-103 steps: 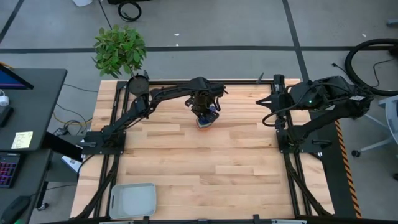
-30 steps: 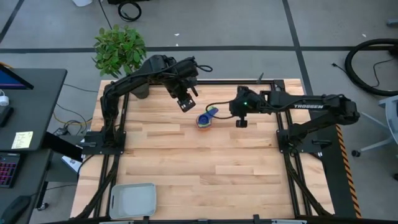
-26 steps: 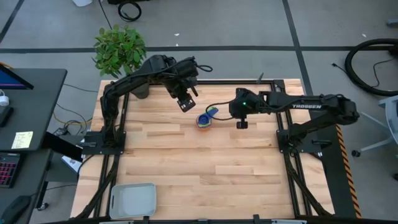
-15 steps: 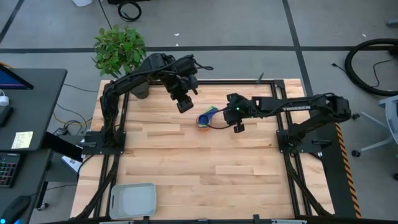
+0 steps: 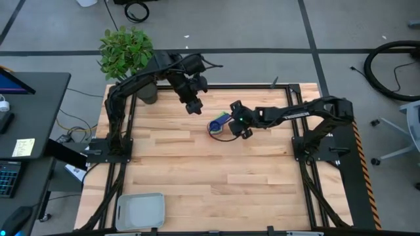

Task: Nest measuring cups in basket
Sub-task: Stack the dark blue measuring cup on top of the green measuring cup

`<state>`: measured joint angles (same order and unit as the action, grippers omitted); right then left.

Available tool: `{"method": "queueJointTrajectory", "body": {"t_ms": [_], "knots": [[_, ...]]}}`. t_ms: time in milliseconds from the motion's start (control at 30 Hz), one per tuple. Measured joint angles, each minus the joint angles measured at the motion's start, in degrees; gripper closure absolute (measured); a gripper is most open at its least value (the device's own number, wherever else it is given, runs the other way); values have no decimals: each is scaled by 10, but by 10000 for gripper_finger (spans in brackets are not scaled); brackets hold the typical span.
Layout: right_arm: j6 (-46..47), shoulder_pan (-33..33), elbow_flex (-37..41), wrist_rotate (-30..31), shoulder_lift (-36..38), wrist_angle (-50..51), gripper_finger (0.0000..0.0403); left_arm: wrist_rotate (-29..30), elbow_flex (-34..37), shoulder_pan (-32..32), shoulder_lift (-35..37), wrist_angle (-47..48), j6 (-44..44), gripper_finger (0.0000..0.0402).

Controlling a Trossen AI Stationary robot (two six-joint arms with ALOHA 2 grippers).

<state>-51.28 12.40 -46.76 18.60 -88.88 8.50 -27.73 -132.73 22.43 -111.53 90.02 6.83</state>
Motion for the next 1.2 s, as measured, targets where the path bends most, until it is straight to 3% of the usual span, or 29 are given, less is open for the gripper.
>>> {"method": "queueJointTrajectory", "body": {"t_ms": [400, 600, 833, 1067, 1200], "knots": [[14, -1, 0, 40, -9, -12, 226, -2, 1, 18, 8, 0, -15, 260], [16, -7, -12, 122, -8, -7, 226, 101, 0, 45, 47, 0, -42, 260], [38, -17, -52, 148, 45, 13, 230, 108, 6, 67, 56, -1, -64, 260], [93, -18, -93, 141, 148, 77, 230, 96, 124, 78, 55, -6, -76, 260], [122, -20, -95, 85, 203, 95, 230, 64, 230, 79, 54, -84, -80, 260]]}}
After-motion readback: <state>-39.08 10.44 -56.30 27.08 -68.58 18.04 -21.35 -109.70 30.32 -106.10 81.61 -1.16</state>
